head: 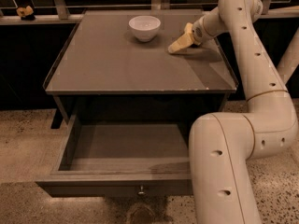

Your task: Place sponge into top drawer

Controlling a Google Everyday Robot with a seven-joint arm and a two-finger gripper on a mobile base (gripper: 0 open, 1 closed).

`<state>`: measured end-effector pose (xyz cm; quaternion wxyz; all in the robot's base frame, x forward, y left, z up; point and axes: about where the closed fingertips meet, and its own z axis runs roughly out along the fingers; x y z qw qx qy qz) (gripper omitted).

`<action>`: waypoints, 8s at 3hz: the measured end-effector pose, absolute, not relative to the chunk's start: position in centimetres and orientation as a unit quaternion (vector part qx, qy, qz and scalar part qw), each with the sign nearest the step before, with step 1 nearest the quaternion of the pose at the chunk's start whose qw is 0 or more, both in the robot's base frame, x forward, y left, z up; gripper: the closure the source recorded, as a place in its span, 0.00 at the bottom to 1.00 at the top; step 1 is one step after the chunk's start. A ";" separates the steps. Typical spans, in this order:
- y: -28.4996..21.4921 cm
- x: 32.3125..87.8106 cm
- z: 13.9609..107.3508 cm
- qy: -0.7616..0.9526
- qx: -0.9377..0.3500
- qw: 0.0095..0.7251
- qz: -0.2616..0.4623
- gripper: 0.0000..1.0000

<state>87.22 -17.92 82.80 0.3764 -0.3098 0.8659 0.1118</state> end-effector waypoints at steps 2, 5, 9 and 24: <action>-17.9 87.2 82.8 0.866 -0.310 0.376 0.112 0.09; -17.9 87.2 82.8 0.866 -0.310 0.376 0.112 0.73; -19.9 85.7 84.7 0.864 -0.322 0.375 0.098 1.00; -21.9 47.2 107.9 0.732 -0.437 0.522 0.026 1.00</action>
Offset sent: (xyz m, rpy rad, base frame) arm 0.0000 0.0000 0.0000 0.0000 0.0000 0.0000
